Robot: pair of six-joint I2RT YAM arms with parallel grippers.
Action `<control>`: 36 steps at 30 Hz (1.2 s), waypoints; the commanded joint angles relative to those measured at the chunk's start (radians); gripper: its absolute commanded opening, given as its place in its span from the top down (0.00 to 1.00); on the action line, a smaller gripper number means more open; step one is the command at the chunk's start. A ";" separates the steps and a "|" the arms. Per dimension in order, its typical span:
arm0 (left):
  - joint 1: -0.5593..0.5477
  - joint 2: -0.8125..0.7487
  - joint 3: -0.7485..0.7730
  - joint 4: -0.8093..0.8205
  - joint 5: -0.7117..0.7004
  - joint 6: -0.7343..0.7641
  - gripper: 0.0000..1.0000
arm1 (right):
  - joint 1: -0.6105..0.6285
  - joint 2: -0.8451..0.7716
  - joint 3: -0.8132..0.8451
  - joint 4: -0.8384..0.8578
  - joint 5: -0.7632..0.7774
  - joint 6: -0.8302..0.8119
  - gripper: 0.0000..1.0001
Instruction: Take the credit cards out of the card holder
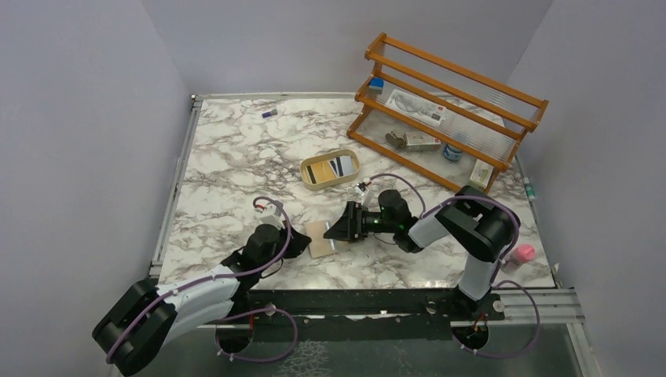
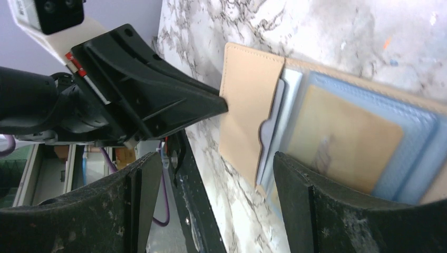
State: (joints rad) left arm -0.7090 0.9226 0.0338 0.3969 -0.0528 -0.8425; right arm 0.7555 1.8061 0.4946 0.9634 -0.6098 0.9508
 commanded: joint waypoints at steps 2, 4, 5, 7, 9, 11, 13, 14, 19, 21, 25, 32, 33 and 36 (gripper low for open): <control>0.000 -0.034 -0.005 0.035 0.018 0.005 1.00 | 0.037 0.083 0.074 0.032 0.035 0.002 0.19; 0.000 -0.016 -0.004 0.041 0.018 0.004 1.00 | 0.057 0.112 0.101 0.021 0.042 0.000 0.19; 0.001 -0.011 -0.004 0.046 0.019 0.002 1.00 | 0.068 0.123 0.110 0.017 0.047 -0.002 0.19; 0.001 -0.010 -0.006 0.052 0.018 0.002 1.00 | 0.084 0.139 0.111 0.023 0.055 0.004 0.19; 0.001 -0.017 -0.010 0.050 0.014 0.003 1.00 | 0.092 0.154 0.096 0.045 0.060 0.017 0.19; 0.001 -0.021 -0.018 0.050 0.010 0.003 1.00 | 0.094 0.163 0.071 0.081 0.061 0.034 0.19; 0.000 -0.018 -0.028 0.049 0.006 -0.002 1.00 | 0.094 0.155 0.047 0.090 0.068 0.039 0.19; 0.001 -0.015 -0.029 0.049 0.003 -0.004 1.00 | 0.094 0.143 0.038 0.078 0.076 0.033 0.19; 0.000 0.024 -0.055 0.040 -0.022 0.000 1.00 | 0.094 0.053 0.041 -0.087 0.148 -0.035 0.17; 0.000 0.045 -0.053 0.035 -0.034 0.004 1.00 | 0.094 0.026 0.059 -0.162 0.175 -0.061 0.17; 0.001 0.077 -0.051 0.030 -0.049 0.004 1.00 | 0.094 -0.012 0.086 -0.269 0.220 -0.098 0.16; 0.001 0.123 -0.050 0.030 -0.064 -0.002 1.00 | 0.094 0.000 0.107 -0.329 0.255 -0.114 0.16; 0.000 0.135 -0.050 0.030 -0.065 -0.005 1.00 | 0.094 0.005 0.108 -0.330 0.257 -0.112 0.16; 0.001 0.178 -0.049 0.032 -0.064 -0.014 1.00 | 0.094 0.021 0.108 -0.330 0.260 -0.107 0.16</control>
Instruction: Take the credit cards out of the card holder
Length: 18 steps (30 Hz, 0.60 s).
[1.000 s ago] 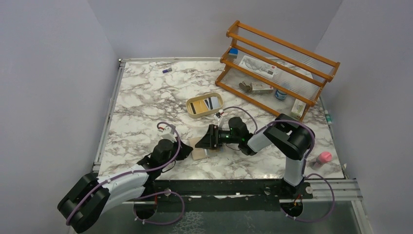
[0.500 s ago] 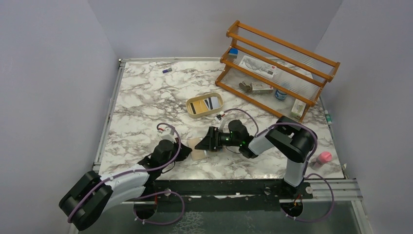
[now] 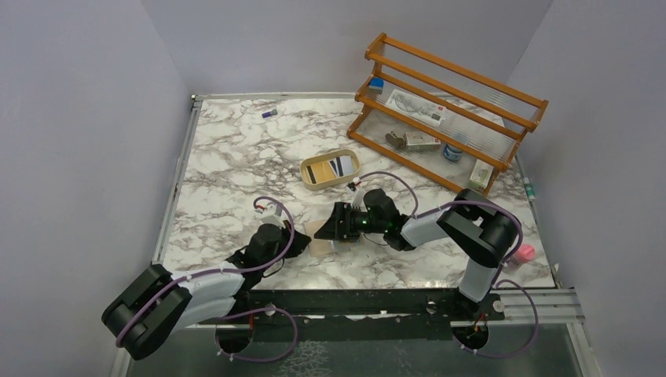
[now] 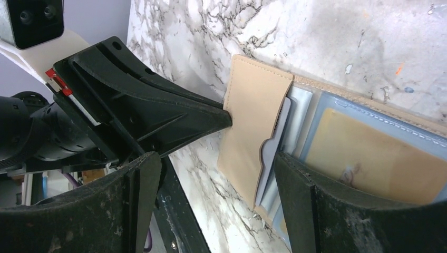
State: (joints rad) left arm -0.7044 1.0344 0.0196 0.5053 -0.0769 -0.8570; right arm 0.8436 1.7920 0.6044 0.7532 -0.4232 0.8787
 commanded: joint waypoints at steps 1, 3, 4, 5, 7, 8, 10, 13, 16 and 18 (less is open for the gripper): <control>-0.004 0.077 -0.035 -0.071 -0.040 -0.002 1.00 | 0.006 0.039 -0.004 -0.117 0.071 -0.032 0.16; -0.004 0.094 -0.039 -0.057 -0.037 -0.003 1.00 | 0.008 0.049 -0.011 -0.093 0.059 -0.022 0.16; -0.004 0.099 -0.040 -0.052 -0.037 -0.004 1.00 | 0.008 0.056 -0.015 -0.073 0.045 -0.015 0.16; -0.003 0.103 -0.040 -0.049 -0.037 -0.004 1.00 | 0.008 0.062 -0.020 -0.049 0.031 -0.006 0.16; -0.004 0.104 -0.041 -0.043 -0.037 -0.002 1.00 | 0.011 0.079 -0.033 0.012 -0.001 0.020 0.16; -0.004 0.103 -0.041 -0.040 -0.037 -0.002 1.00 | 0.011 0.088 -0.038 0.050 -0.017 0.036 0.16; -0.004 0.095 -0.044 -0.033 -0.035 -0.003 1.00 | 0.016 0.106 -0.047 0.107 -0.047 0.066 0.16; -0.003 0.076 -0.045 -0.030 -0.034 -0.007 1.00 | 0.026 0.124 -0.048 0.170 -0.078 0.109 0.16; -0.004 0.052 -0.039 -0.030 -0.027 -0.015 1.00 | 0.048 0.129 -0.029 0.176 -0.094 0.132 0.16; -0.004 0.038 -0.033 -0.031 -0.022 -0.021 1.00 | 0.066 0.131 -0.008 0.151 -0.095 0.141 0.16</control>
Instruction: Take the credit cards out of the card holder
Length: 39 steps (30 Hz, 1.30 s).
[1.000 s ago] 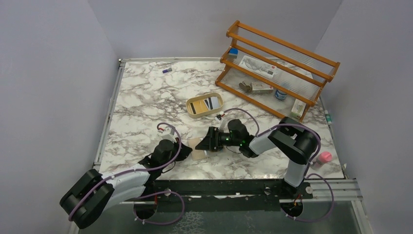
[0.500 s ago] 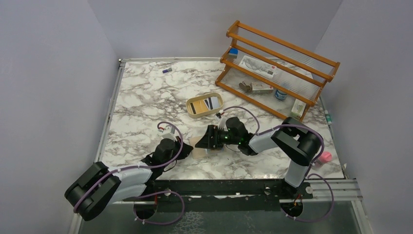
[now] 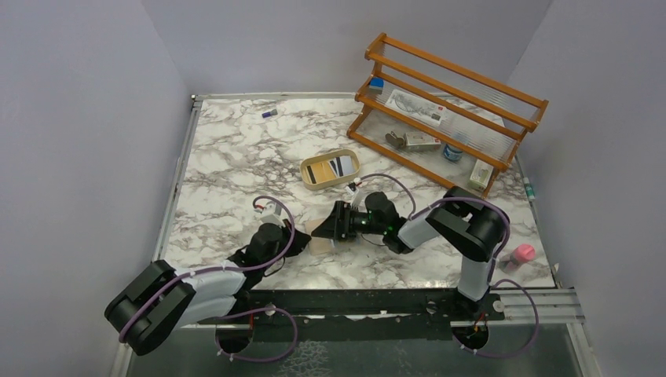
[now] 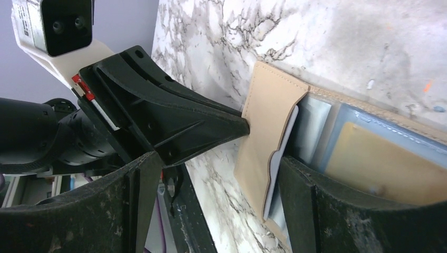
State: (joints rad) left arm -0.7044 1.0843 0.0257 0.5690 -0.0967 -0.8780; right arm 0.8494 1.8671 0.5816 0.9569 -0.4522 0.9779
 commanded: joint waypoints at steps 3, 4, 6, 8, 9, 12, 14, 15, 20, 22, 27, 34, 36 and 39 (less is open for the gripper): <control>-0.004 -0.037 -0.034 -0.095 0.000 -0.009 1.00 | 0.090 0.056 0.038 -0.086 -0.050 0.063 0.16; -0.004 -0.045 -0.031 -0.095 0.000 -0.013 1.00 | 0.099 0.058 0.046 -0.098 -0.043 0.070 0.16; -0.004 -0.066 -0.031 -0.096 0.003 -0.021 1.00 | 0.115 0.061 0.063 -0.135 -0.031 0.074 0.16; -0.003 -0.090 -0.030 -0.100 0.005 -0.029 1.00 | 0.123 0.067 0.075 -0.160 -0.024 0.079 0.16; -0.003 -0.104 -0.030 -0.105 0.004 -0.032 1.00 | 0.127 0.072 0.078 -0.166 -0.024 0.084 0.16; -0.004 -0.144 -0.029 -0.138 0.001 -0.032 1.00 | 0.129 0.090 0.087 -0.186 -0.028 0.106 0.16; -0.003 -0.163 0.005 -0.168 -0.004 -0.024 1.00 | 0.129 0.091 0.087 -0.195 -0.030 0.113 0.17; -0.004 -0.171 0.013 -0.183 -0.008 -0.019 1.00 | 0.129 0.087 0.090 -0.202 -0.029 0.112 0.17; -0.003 -0.205 0.032 -0.263 -0.027 0.002 1.00 | 0.128 0.033 0.097 -0.282 -0.013 0.090 0.17; -0.004 -0.226 0.033 -0.290 -0.035 0.005 1.00 | 0.128 0.010 0.096 -0.316 0.003 0.089 0.17; -0.003 -0.270 0.033 -0.343 -0.049 0.010 1.00 | 0.115 -0.032 0.087 -0.350 0.010 0.079 0.19; -0.003 -0.292 0.041 -0.384 -0.060 0.016 1.00 | 0.089 -0.082 0.069 -0.337 -0.010 0.078 0.23; -0.002 -0.290 0.042 -0.386 -0.061 0.017 1.00 | 0.084 -0.098 0.070 -0.349 -0.011 0.073 0.23; -0.003 -0.287 0.042 -0.384 -0.063 0.019 1.00 | 0.075 -0.123 0.068 -0.353 -0.012 0.070 0.24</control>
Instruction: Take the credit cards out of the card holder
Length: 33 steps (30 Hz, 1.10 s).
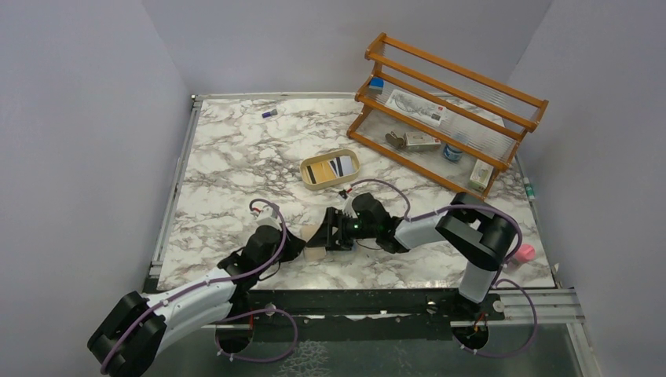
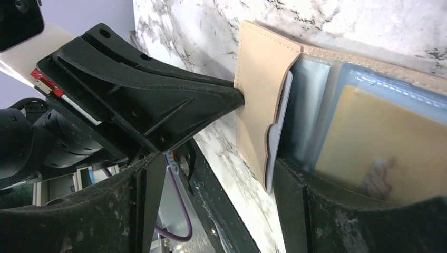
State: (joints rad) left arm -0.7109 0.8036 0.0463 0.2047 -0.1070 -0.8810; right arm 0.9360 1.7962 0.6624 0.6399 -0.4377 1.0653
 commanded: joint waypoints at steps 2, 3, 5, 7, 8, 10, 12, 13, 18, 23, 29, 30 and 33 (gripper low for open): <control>0.004 -0.002 0.021 -0.019 -0.052 0.024 1.00 | -0.017 -0.064 -0.015 -0.041 -0.024 -0.021 0.26; 0.005 0.000 0.020 -0.015 -0.050 0.023 1.00 | -0.019 -0.066 -0.015 -0.044 -0.024 -0.023 0.27; 0.004 0.004 0.020 -0.006 -0.047 0.022 1.00 | -0.019 -0.061 -0.011 -0.041 -0.028 -0.025 0.32; 0.004 0.011 0.020 -0.001 -0.047 0.022 1.00 | -0.019 -0.048 -0.011 -0.024 -0.036 -0.024 0.40; 0.004 0.014 0.020 0.003 -0.046 0.022 1.00 | -0.019 -0.043 -0.012 -0.011 -0.040 -0.024 0.44; 0.004 0.016 0.020 0.005 -0.043 0.023 1.00 | -0.019 -0.033 -0.019 0.019 -0.044 -0.022 0.50; 0.004 0.018 0.018 0.005 -0.042 0.024 1.00 | -0.019 -0.031 -0.024 0.038 -0.039 -0.022 0.55; 0.003 0.018 0.017 0.004 -0.040 0.024 1.00 | -0.019 -0.029 -0.025 0.044 -0.035 -0.023 0.56; 0.004 0.019 0.013 0.011 -0.032 0.024 1.00 | -0.024 -0.033 -0.011 0.021 0.004 -0.052 0.59; 0.004 0.029 0.011 0.023 -0.018 0.025 1.00 | -0.045 -0.026 0.012 -0.009 0.023 -0.076 0.54; 0.004 0.038 0.009 0.035 -0.007 0.027 1.00 | -0.064 -0.012 0.005 0.001 0.054 -0.055 0.52; 0.004 0.039 0.008 0.036 -0.007 0.028 1.00 | -0.065 -0.010 0.004 0.006 0.059 -0.053 0.52; 0.004 0.045 0.004 0.047 -0.003 0.029 1.00 | -0.065 0.010 0.008 0.028 0.062 -0.044 0.53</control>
State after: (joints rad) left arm -0.7086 0.8391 0.0532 0.2302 -0.1211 -0.8707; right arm 0.8764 1.7756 0.6483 0.6071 -0.4118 1.0130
